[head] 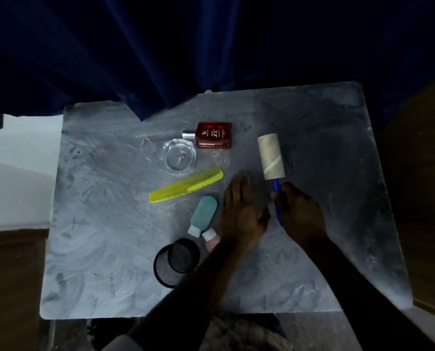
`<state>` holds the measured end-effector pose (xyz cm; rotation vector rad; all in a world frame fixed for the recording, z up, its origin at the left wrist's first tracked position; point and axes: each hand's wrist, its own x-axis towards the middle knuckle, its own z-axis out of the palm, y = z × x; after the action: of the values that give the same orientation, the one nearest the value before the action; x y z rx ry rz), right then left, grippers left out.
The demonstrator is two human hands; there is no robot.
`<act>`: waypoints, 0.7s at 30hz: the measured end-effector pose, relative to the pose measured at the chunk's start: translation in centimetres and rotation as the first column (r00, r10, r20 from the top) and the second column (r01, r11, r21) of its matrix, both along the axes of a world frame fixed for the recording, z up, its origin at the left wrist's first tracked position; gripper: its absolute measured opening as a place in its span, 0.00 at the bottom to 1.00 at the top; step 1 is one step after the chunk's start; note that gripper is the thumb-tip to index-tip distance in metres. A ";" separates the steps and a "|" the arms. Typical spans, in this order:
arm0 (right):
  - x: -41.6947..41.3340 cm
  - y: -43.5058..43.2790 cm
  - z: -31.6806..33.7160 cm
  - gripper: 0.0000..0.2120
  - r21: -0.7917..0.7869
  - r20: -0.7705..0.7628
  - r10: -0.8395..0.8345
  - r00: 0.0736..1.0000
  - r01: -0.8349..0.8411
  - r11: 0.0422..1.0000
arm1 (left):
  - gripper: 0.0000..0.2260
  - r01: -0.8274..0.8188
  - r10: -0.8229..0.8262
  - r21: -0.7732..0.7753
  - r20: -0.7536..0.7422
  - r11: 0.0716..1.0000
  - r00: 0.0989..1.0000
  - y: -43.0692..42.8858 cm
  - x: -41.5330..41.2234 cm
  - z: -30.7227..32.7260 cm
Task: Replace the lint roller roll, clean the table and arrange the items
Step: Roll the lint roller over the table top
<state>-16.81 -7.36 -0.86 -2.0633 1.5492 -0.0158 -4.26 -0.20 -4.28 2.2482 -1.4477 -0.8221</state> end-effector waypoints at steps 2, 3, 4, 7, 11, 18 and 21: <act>0.5 -0.7 -1.0 0.15 -0.001 -0.052 0.013 0.999 -0.013 1.000 | 0.45 0.056 -0.062 0.067 0.078 0.996 0.995 0.0 -0.4 -1.1; 0.8 -1.0 -1.5 0.16 -0.003 -0.089 0.025 0.996 -0.026 1.000 | 0.45 0.069 -0.078 0.092 0.097 0.993 0.992 0.0 -0.6 -1.7; 0.9 -1.3 -2.0 0.17 -0.010 -0.116 0.037 0.993 -0.038 0.999 | 0.45 0.076 -0.089 0.113 0.109 0.991 0.990 0.0 -0.8 -2.1; 1.3 -2.0 -2.9 0.18 -0.025 -0.160 0.057 0.986 -0.062 0.998 | 0.44 0.076 -0.088 0.098 0.130 0.992 0.988 0.0 -1.1 -2.9; 1.6 -2.0 -3.8 0.18 -0.052 -0.214 0.089 0.973 -0.102 0.993 | 0.45 0.068 -0.081 0.079 0.175 0.995 0.981 0.1 -1.4 -3.3; 1.2 -2.2 -4.4 0.18 -0.074 -0.238 0.049 0.970 -0.069 0.995 | 0.45 0.086 -0.106 0.111 0.189 0.990 0.976 0.0 -1.2 -3.5; 0.4 -2.8 -4.5 0.18 -0.034 -0.223 -0.011 0.975 0.003 0.999 | 0.46 0.096 -0.123 0.136 0.208 0.986 0.970 -0.1 -1.1 -3.7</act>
<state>-16.39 -10.20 -5.38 -2.1460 1.6989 0.1945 -5.35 -0.28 -7.94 2.4329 -1.6746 -0.7377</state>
